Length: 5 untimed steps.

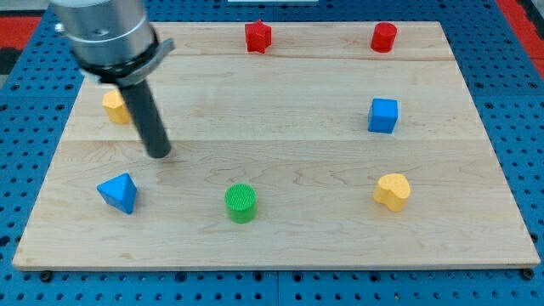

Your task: Place your arm to the right of the red circle

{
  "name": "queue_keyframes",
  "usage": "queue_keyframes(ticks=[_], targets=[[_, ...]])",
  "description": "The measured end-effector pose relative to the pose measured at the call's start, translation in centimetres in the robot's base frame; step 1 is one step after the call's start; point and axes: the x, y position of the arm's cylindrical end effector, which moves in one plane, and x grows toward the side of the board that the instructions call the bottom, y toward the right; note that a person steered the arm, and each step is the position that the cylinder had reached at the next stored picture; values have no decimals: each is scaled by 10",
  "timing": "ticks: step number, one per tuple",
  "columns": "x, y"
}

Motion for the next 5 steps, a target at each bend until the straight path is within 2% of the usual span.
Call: queue_keyframes(ticks=[5], targets=[[-156,255]])
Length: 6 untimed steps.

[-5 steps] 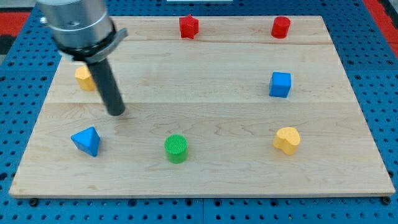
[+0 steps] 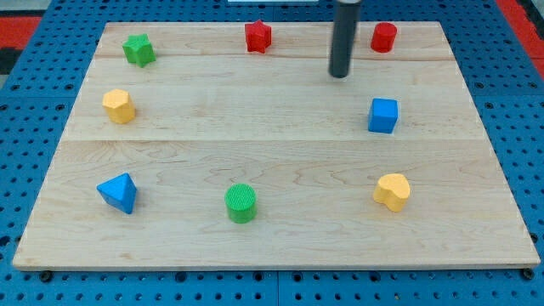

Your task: Place your arm to the right of the red circle

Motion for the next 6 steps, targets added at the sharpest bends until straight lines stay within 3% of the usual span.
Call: queue_keyframes(ticks=[2,3,5,6], targets=[[-55,119],[-78,132],[-51,76],[-65,61]])
